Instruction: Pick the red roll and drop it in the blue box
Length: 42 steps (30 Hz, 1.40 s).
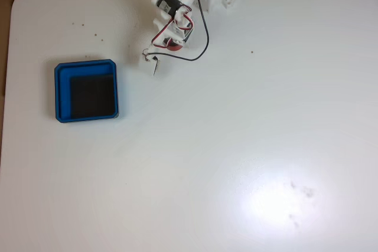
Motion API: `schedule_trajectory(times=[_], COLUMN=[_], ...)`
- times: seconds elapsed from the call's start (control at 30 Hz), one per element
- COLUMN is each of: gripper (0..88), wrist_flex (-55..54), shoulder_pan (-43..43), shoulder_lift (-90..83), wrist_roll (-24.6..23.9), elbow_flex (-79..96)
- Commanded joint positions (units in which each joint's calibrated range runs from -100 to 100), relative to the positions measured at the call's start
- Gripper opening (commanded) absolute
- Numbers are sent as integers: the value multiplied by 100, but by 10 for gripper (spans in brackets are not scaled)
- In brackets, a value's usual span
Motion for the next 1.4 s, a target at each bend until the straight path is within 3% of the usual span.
schedule_trajectory(times=[0.0, 0.8, 1.1, 1.37], gripper=[195, 192, 22, 5], wrist_flex=[-83, -50, -42, -42], shoulder_pan=[70, 60, 60, 60], shoulder_lift=[14, 281, 273, 264], wrist_roll=[30, 30, -14, -23], elbow_flex=[-223, -223, -223, -223])
